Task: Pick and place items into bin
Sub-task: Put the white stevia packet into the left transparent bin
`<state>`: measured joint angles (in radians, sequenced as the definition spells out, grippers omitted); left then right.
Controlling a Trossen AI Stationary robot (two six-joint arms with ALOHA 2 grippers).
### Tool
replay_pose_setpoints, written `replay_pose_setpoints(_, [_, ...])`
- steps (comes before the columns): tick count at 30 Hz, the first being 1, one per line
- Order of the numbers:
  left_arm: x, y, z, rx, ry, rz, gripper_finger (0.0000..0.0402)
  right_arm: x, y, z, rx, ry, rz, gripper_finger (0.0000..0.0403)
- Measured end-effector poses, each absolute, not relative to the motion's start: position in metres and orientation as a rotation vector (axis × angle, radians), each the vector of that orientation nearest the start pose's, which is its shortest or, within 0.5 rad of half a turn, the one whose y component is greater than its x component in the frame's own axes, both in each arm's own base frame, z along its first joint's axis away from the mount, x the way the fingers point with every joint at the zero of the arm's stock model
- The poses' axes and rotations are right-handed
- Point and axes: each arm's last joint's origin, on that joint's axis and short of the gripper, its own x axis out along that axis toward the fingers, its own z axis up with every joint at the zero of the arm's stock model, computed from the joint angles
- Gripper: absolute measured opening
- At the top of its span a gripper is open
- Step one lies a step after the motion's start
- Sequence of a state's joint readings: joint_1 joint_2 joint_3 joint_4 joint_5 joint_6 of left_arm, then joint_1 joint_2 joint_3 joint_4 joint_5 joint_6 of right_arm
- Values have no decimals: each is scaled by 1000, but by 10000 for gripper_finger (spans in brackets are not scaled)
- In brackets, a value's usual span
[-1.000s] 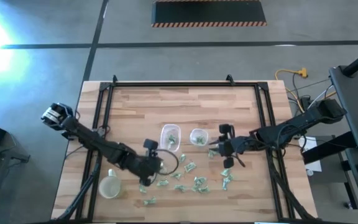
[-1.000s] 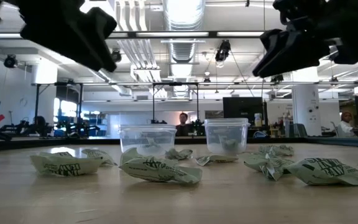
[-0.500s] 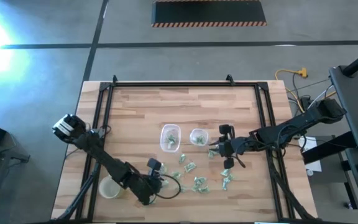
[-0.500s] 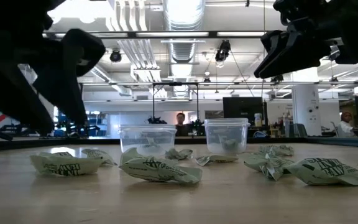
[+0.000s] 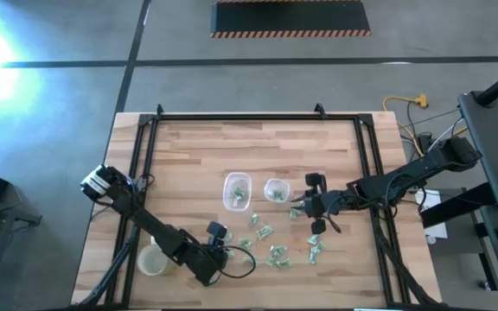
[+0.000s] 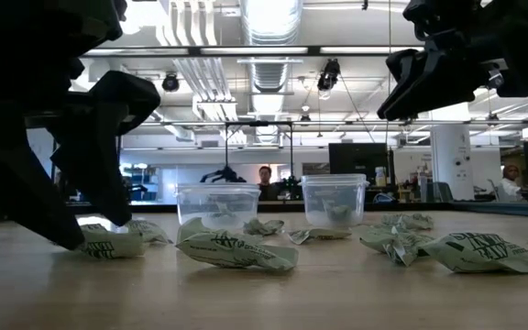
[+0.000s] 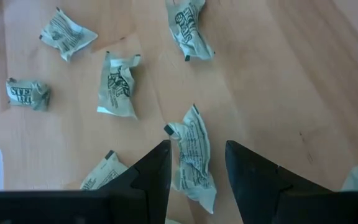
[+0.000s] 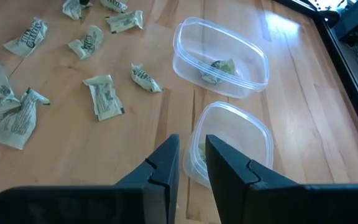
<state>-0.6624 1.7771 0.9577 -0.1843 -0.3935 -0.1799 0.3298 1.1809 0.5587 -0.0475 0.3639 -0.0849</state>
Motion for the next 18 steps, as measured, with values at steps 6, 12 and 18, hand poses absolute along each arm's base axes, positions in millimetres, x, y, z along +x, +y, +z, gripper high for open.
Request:
replay_pose_setpoints(6, [271,-197,143,343,892,-162,134,219,64,195,-310,632,-6,74])
replay_pose_setpoints(12, [269,-191,136,278,918,-123,134,219,64,195,-310,632,-6,71])
replay_pose_setpoints(18, [269,-191,136,277,920,-122,134,219,64,195,-307,633,-7,64])
